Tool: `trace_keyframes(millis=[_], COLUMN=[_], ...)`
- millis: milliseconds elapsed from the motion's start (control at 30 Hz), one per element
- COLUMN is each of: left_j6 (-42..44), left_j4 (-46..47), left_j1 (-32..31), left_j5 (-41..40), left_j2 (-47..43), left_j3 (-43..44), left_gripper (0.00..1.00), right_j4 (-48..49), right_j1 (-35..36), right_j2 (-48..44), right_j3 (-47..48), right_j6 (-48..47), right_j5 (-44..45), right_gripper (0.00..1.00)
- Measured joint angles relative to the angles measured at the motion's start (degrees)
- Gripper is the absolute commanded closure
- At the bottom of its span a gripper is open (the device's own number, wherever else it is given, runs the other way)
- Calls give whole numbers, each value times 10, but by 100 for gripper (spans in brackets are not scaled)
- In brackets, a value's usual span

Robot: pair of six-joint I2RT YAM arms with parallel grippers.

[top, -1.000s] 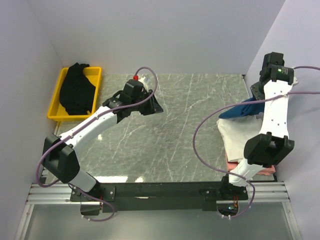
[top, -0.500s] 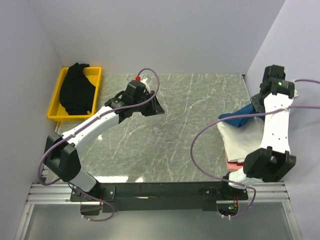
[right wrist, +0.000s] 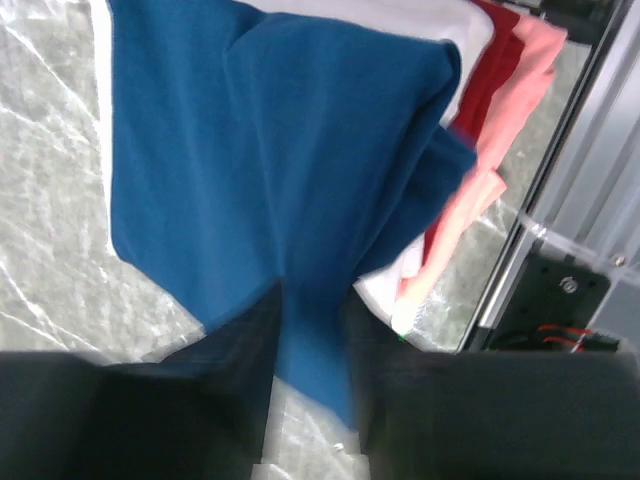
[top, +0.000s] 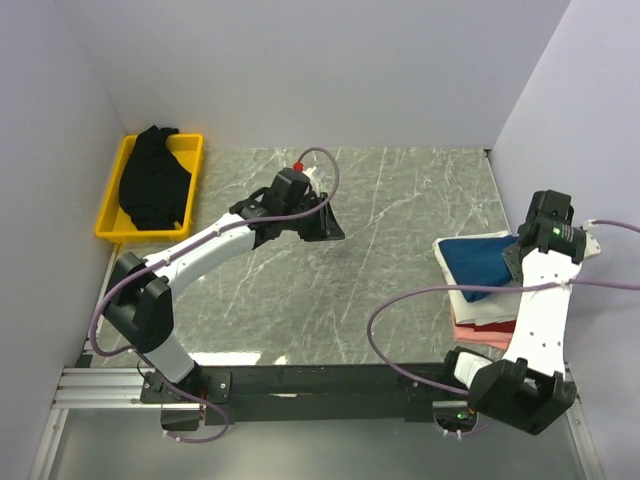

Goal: Fold and stack the t-shirts
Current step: Neatly place the folded tshirt to the corner, then reset both grippers

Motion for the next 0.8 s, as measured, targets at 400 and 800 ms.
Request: trace_keyframes(millis=[400,800], left_j6=[2,2], left_j4=[27,23], left_j1=[-5,-5], left_j5=[19,-32], left_j2=[1,-62], left_j3=[-15,-55], left_gripper=[69,69], right_j4=[31,185], right_j1=[18,253], right_j2=[-37,-52], right_j3=[-49,-85], right_j6=[-58,-51], right_j5=[-46,-101], right_gripper=[27,17])
